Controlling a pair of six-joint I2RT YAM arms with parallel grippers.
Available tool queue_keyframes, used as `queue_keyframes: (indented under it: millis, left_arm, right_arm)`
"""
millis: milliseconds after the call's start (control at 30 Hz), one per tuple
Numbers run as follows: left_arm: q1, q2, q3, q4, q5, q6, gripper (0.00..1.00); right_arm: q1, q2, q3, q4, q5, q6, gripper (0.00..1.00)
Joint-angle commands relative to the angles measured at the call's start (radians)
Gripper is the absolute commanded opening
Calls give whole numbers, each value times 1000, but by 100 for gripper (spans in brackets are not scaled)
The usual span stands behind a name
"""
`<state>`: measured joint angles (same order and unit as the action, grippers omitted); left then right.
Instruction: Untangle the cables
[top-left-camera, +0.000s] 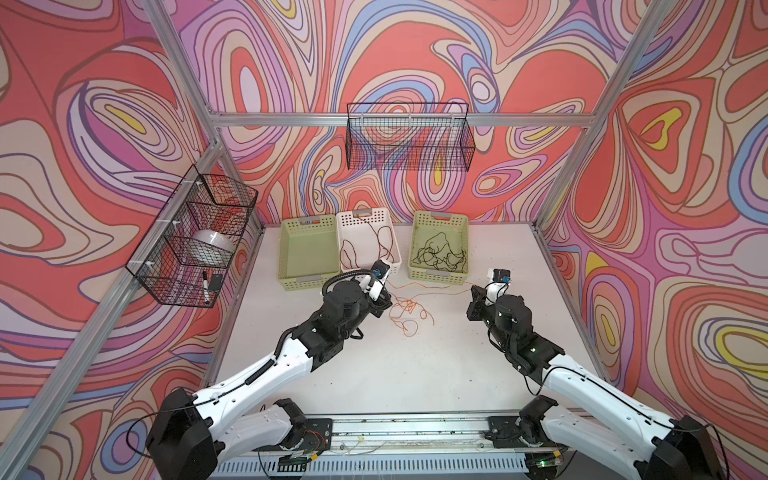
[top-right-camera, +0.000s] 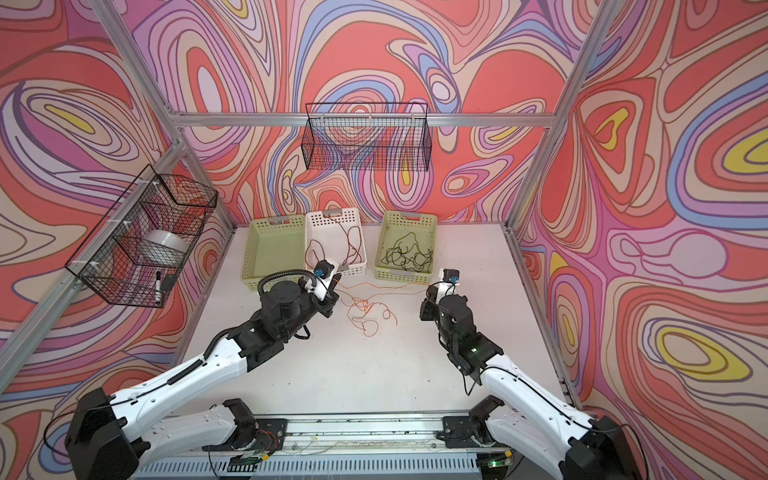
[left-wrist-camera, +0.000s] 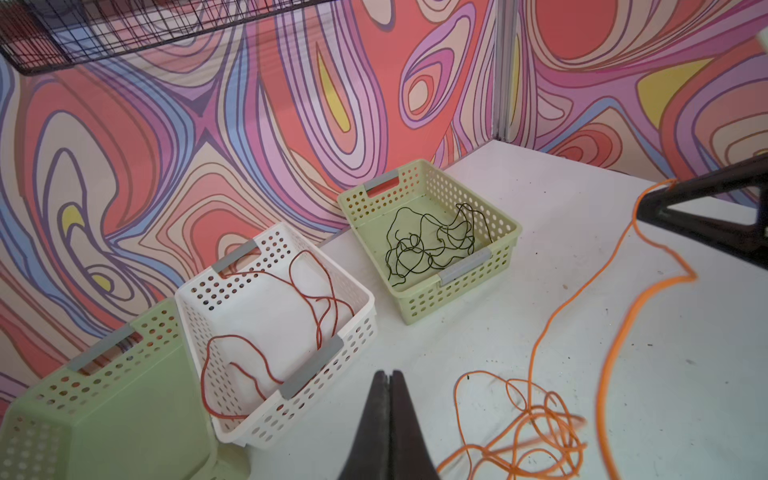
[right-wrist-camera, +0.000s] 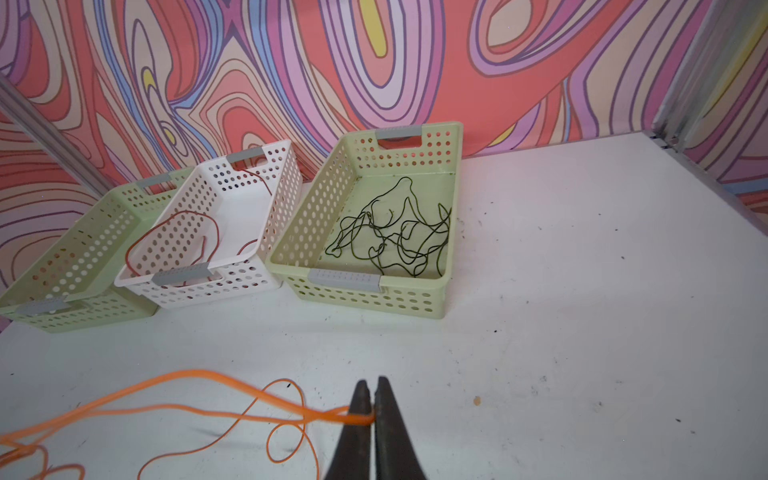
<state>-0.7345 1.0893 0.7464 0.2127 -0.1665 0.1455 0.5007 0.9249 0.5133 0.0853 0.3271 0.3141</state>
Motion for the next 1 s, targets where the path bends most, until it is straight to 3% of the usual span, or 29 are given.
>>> queue_keyframes:
  millis: [0,500,733,967]
  left_arm:
    - [15,-27,-33,-37,-23,-21,0]
    - [37,-8,-87,-69,12,-23,0]
    - [38,-19,-85,-98,-6,6,0]
    - [38,-27,-57,-133,29,20,0]
  right_arm:
    - [-40,-27,51,-81,19,-31,0]
    - [-70,-52,240,-204,85,-245,0]
    - [-70,-9,306,-266,226,-393,0]
    - [-70,28,292,-271,204,-383,0]
